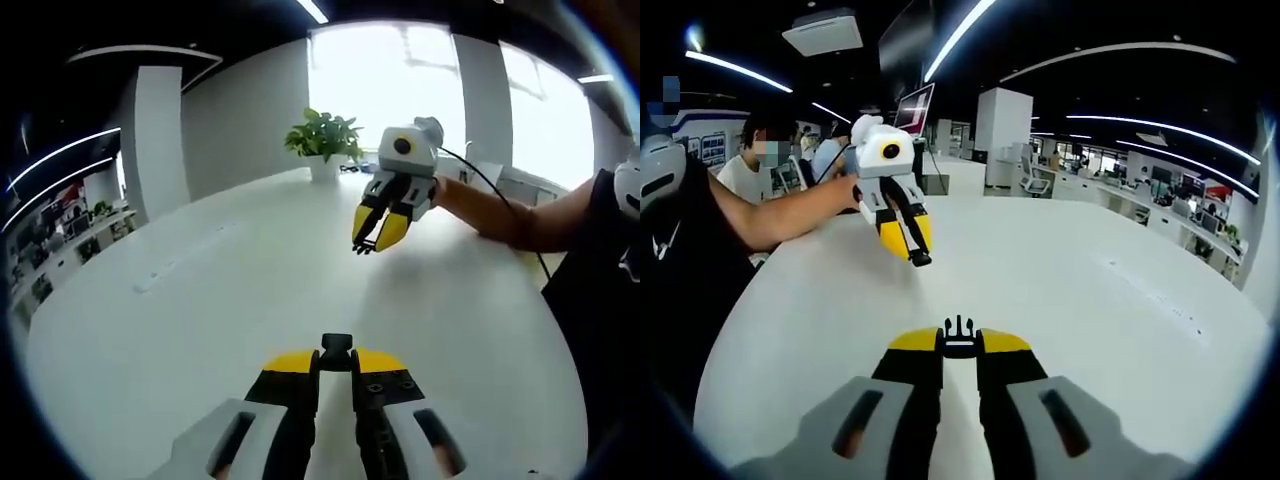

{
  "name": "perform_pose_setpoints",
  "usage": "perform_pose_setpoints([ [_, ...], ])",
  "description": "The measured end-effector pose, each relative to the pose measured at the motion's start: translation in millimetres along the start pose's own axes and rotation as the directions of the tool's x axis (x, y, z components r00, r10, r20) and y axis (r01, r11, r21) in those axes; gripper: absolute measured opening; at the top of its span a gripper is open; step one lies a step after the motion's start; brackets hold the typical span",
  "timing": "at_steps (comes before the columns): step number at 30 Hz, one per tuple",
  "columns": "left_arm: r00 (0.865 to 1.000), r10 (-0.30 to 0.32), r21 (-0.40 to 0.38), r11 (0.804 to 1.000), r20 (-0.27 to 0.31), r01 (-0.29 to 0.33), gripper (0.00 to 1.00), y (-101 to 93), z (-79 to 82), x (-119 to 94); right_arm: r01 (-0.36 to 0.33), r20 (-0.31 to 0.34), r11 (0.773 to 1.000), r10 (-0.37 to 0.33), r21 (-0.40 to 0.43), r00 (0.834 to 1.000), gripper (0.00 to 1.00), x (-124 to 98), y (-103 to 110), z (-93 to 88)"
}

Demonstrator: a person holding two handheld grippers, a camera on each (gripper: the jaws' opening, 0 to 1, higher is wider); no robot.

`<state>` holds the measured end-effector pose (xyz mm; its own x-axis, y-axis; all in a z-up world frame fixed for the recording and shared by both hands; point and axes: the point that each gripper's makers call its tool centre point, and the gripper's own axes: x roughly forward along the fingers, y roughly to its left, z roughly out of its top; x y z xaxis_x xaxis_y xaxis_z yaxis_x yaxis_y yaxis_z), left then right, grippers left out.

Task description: Snap the two parts of the plastic buckle together until the buckle closes and remains connected.

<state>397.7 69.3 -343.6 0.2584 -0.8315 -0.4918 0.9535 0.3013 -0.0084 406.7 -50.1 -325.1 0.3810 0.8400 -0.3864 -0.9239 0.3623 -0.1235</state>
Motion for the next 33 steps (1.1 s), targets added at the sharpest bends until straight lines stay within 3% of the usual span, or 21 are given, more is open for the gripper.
perform_pose_setpoints([
  [15,0.999,-0.030,0.028,0.999,-0.023,0.031,0.11,-17.2,-0.5,4.2,-0.007,0.002,1.000,0.007,0.003,1.000,0.11,-3.5,6.9,-1.7],
  [23,0.999,-0.028,0.023,0.999,-0.016,0.029,0.11,-16.9,-1.6,1.1,-0.022,0.002,1.000,0.022,-0.001,1.000,0.11,-3.7,14.8,-1.8],
  [33,0.999,-0.032,0.030,0.999,-0.023,0.033,0.11,-20.2,-2.5,2.4,-0.016,0.002,1.000,0.016,0.003,1.000,0.11,-4.5,8.0,-4.1],
])
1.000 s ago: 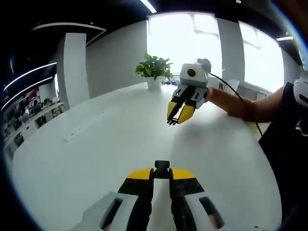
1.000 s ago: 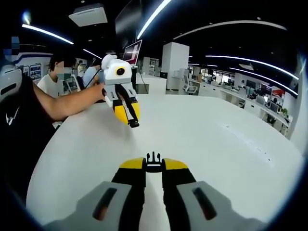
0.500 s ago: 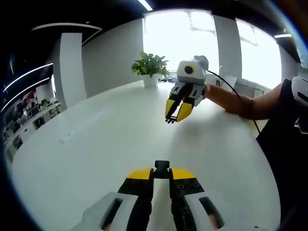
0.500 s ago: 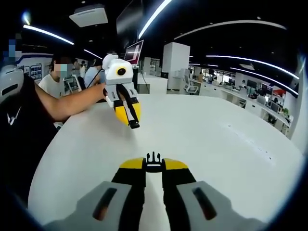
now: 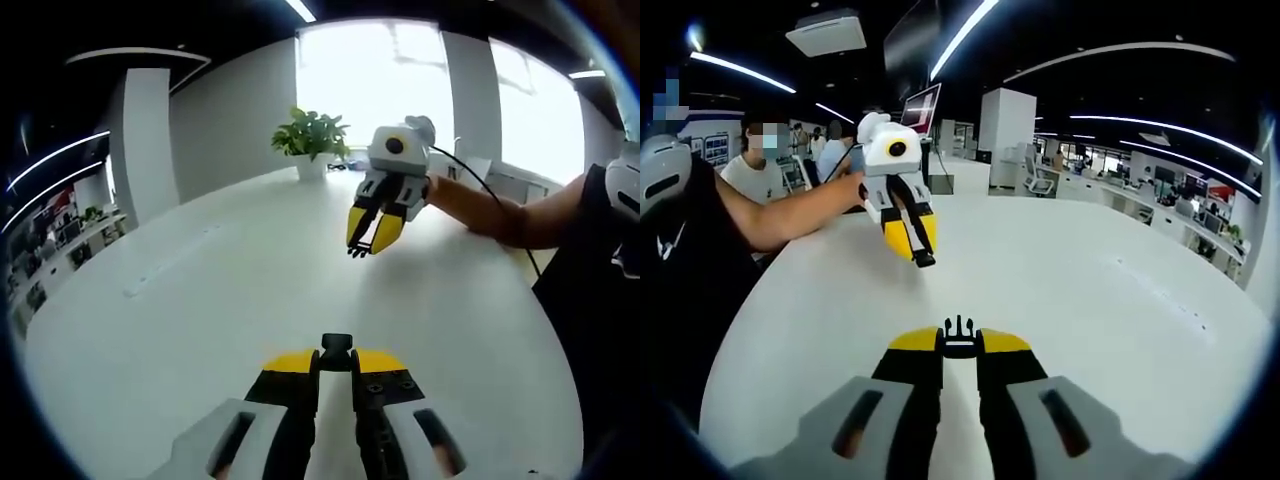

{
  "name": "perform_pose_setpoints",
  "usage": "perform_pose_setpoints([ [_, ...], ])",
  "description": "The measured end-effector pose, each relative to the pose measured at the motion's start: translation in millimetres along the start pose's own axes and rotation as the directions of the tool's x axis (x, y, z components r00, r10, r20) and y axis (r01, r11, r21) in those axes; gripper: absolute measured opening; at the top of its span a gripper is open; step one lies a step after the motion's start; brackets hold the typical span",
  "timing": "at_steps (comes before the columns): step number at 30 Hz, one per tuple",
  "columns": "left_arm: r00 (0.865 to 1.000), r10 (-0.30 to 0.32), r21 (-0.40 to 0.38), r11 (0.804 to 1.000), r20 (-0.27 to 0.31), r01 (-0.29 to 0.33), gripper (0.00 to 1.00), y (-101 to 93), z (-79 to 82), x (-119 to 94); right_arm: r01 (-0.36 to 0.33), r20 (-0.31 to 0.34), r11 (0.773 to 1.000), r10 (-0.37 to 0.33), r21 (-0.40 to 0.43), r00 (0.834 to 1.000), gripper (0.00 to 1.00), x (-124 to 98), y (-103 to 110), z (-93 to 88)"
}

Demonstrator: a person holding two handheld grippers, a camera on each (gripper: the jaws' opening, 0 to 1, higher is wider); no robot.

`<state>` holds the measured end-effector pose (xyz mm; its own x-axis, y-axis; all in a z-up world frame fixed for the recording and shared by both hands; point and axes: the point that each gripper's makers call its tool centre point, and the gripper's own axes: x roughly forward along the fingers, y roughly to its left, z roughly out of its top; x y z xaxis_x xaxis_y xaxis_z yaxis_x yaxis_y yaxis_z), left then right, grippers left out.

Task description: Snap the two parts of the plastic buckle together until the buckle closes and remains connected.

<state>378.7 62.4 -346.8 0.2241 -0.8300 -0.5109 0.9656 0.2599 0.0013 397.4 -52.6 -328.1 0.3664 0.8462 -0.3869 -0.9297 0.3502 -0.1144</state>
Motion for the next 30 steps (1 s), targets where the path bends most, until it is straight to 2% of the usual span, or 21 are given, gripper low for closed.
perform_pose_setpoints([
  [27,1.000,-0.028,0.006,1.000,0.005,0.028,0.11,-5.4,0.3,1.9,-0.029,-0.005,1.000,0.029,-0.002,1.000,0.11,4.3,9.3,-0.7],
  [30,0.999,-0.037,0.001,0.999,0.020,0.037,0.11,1.3,2.9,0.5,-0.031,-0.004,1.000,0.031,-0.003,1.000,0.11,4.5,11.0,-0.2],
])
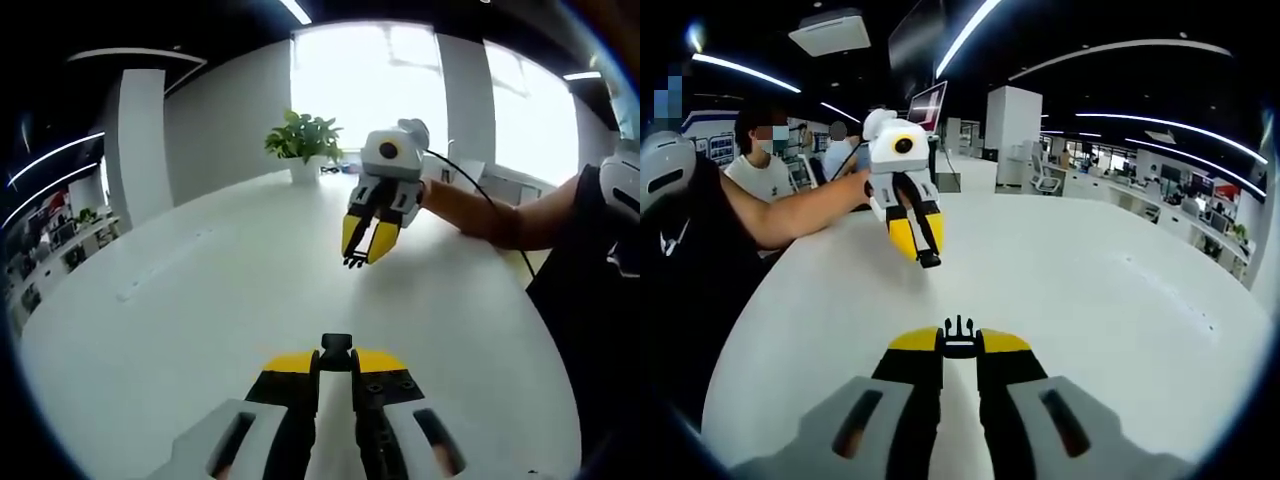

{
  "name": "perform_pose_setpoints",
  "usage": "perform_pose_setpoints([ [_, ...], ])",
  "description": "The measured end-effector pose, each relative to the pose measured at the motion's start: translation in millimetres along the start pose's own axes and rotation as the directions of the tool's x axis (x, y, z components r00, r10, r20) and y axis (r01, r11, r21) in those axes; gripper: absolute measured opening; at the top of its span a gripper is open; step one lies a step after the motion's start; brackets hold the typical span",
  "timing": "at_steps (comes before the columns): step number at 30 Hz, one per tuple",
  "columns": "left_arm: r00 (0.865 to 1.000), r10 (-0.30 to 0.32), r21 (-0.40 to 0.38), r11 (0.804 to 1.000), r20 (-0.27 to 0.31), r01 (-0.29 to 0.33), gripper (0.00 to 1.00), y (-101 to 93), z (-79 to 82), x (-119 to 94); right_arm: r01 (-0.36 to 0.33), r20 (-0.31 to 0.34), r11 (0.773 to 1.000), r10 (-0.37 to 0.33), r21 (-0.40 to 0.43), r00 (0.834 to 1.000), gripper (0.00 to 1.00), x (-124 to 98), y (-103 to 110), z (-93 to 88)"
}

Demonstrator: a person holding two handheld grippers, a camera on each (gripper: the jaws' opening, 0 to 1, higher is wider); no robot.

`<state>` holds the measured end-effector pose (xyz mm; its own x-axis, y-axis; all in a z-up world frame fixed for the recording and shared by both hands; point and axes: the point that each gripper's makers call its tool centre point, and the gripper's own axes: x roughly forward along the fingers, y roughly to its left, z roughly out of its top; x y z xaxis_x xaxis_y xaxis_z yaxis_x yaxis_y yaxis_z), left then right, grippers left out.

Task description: Snap the two parts of the plastic buckle together until the buckle closes and remains connected.

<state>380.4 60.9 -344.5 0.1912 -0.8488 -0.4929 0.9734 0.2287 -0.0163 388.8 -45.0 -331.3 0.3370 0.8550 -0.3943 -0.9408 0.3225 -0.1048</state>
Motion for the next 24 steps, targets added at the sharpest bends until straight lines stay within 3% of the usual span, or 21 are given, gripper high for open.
perform_pose_setpoints([
  [24,1.000,-0.005,0.039,0.999,0.015,0.005,0.11,6.4,4.2,2.0,-0.008,-0.006,1.000,0.008,-0.004,1.000,0.11,2.8,6.5,0.4],
])
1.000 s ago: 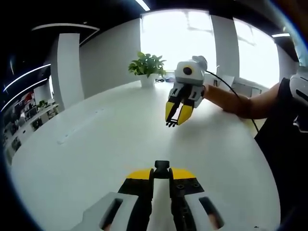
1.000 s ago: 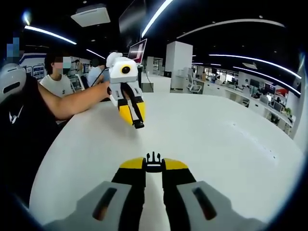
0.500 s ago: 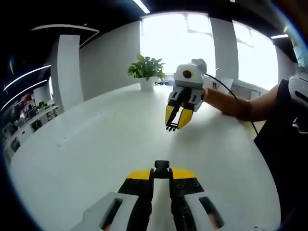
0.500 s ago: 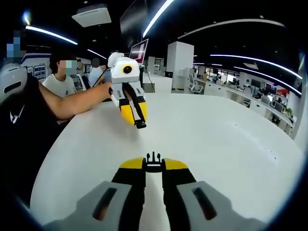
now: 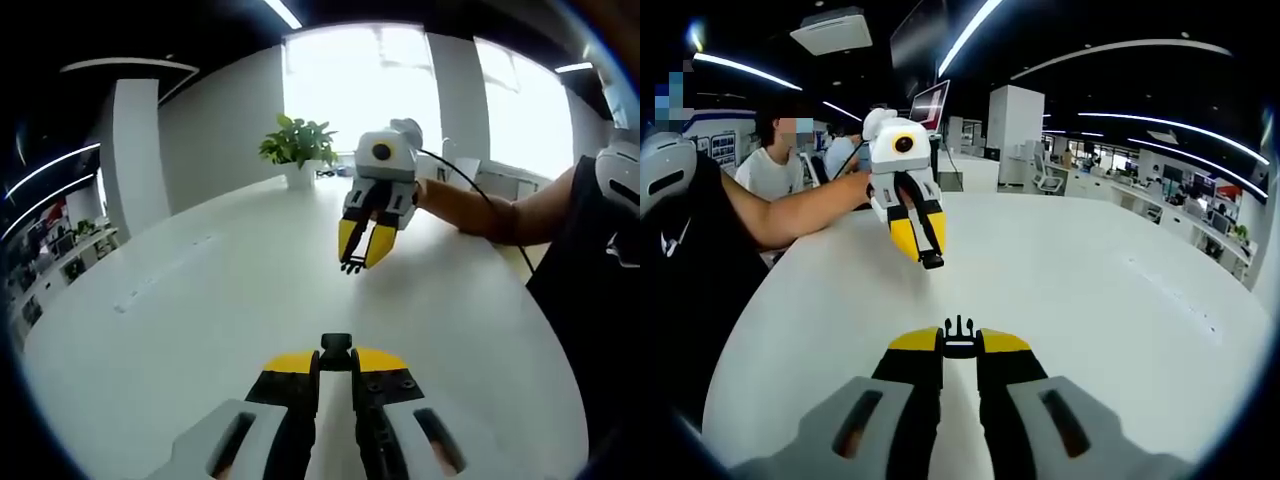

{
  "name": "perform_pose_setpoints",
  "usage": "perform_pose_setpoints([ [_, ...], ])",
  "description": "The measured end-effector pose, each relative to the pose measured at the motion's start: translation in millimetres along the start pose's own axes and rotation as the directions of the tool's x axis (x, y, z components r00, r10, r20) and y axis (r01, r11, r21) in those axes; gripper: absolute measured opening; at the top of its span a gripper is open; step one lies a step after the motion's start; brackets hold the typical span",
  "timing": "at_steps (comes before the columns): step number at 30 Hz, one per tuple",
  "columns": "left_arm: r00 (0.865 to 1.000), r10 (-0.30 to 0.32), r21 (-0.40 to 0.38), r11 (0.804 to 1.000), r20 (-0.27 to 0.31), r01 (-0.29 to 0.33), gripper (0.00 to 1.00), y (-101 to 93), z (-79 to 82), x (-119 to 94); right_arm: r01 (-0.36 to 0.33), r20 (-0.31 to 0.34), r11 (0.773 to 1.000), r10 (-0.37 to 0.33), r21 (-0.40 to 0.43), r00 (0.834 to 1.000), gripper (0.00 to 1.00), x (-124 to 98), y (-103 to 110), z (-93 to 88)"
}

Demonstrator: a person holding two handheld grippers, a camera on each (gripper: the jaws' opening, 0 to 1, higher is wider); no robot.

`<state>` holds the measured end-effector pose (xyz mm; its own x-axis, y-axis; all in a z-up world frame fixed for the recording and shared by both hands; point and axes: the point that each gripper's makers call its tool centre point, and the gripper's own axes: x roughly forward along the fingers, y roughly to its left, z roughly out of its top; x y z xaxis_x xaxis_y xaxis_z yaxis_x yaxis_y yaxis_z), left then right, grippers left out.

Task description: Snap the two parts of the plastic buckle together until the buckle closes and remains connected.

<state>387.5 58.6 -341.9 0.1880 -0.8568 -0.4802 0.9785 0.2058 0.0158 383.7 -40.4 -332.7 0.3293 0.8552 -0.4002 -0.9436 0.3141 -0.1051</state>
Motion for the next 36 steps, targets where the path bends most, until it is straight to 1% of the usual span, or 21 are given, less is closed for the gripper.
perform_pose_setpoints([
  [8,1.000,-0.005,-0.011,1.000,0.021,0.005,0.11,-1.4,4.2,-0.4,-0.004,-0.002,1.000,0.004,-0.006,1.000,0.11,2.0,3.1,0.6],
  [15,0.999,-0.016,0.012,1.000,0.032,0.016,0.10,-4.6,7.2,0.2,-0.008,-0.008,1.000,0.007,-0.010,1.000,0.11,3.1,2.3,-0.5],
  [19,0.999,-0.021,0.019,1.000,0.034,0.021,0.10,-21.9,10.2,6.4,-0.009,-0.009,1.000,0.009,-0.011,1.000,0.11,3.3,2.3,-0.9],
  [20,0.999,-0.022,0.019,1.000,0.034,0.021,0.10,-23.6,10.3,7.0,-0.010,-0.009,1.000,0.010,-0.010,1.000,0.11,3.6,2.5,-1.0],
  [30,0.999,-0.031,0.026,0.999,0.035,0.030,0.10,-27.9,9.1,7.6,-0.019,-0.012,1.000,0.019,-0.016,1.000,0.11,4.5,2.8,-1.6],
  [36,0.999,-0.038,0.025,0.999,0.023,0.037,0.10,-32.7,7.3,11.2,-0.032,-0.017,0.999,0.031,-0.024,0.999,0.11,6.7,5.7,-2.2],
])
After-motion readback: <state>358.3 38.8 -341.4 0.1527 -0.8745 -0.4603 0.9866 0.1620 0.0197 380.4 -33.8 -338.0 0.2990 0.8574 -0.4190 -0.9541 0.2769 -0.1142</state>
